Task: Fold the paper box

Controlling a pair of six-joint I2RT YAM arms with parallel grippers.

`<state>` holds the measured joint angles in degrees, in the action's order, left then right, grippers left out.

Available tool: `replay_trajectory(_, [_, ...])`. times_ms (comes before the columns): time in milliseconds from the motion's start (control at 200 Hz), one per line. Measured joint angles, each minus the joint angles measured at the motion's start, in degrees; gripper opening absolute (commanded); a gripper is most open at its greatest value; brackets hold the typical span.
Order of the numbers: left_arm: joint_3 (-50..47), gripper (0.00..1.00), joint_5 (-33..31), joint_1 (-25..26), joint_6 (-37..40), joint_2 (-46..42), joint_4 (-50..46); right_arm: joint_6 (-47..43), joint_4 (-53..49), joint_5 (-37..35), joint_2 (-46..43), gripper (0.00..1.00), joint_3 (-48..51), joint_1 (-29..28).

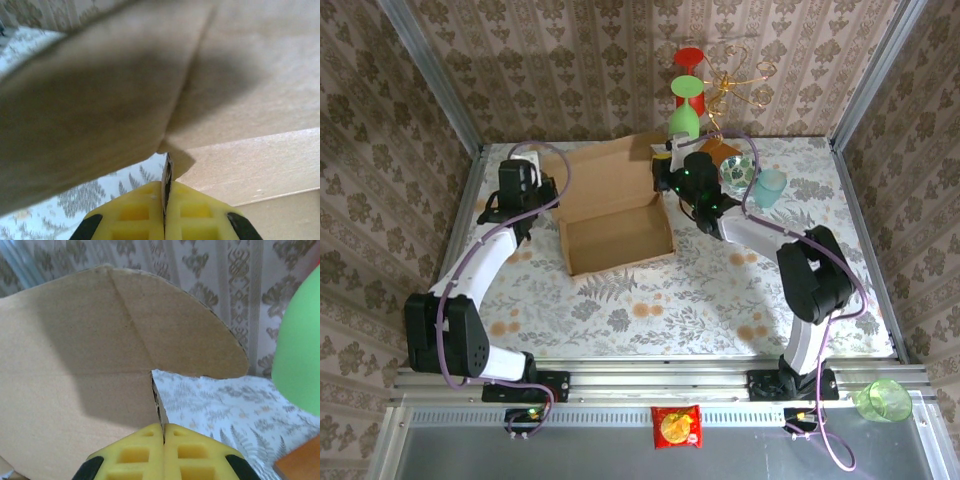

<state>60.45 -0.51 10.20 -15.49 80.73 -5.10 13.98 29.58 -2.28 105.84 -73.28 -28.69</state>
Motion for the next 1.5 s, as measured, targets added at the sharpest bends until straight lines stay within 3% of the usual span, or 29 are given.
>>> replay_trajectory(190, [-2.2, 0.00, -1.0, -0.2, -0.1, 2.8, 11.6, 4.0, 6.0, -3.9, 4.5, 0.00, -1.9, -0.3])
replay_trajectory(430, [-18.6, 0.00, 0.3, -0.2, -3.0, 2.9, 33.9, 7.0, 15.5, -4.6, 7.4, 0.00, 2.6, -0.6])
replay_trajectory(620, [-26.2, 0.00, 0.7, 0.0, -4.9, 2.9, 48.1, 9.3, 22.3, -4.1, 8.3, 0.00, 6.3, -0.6])
replay_trajectory(1070, [-37.6, 0.00, -2.1, 2.7, -5.2, 1.8, 64.8, 15.0, 34.5, -3.3, 8.2, 0.08, 16.6, -0.9])
replay_trajectory(1405, [-44.6, 0.00, -5.0, 4.5, -5.6, 2.1, 75.0, 17.8, 34.4, -2.2, 6.3, 0.17, 22.4, -1.5])
replay_trajectory(1500, [-46.0, 0.00, -5.8, 5.2, -5.6, 3.1, 78.2, 17.9, 33.8, -2.2, 4.9, 0.29, 23.6, -1.6])
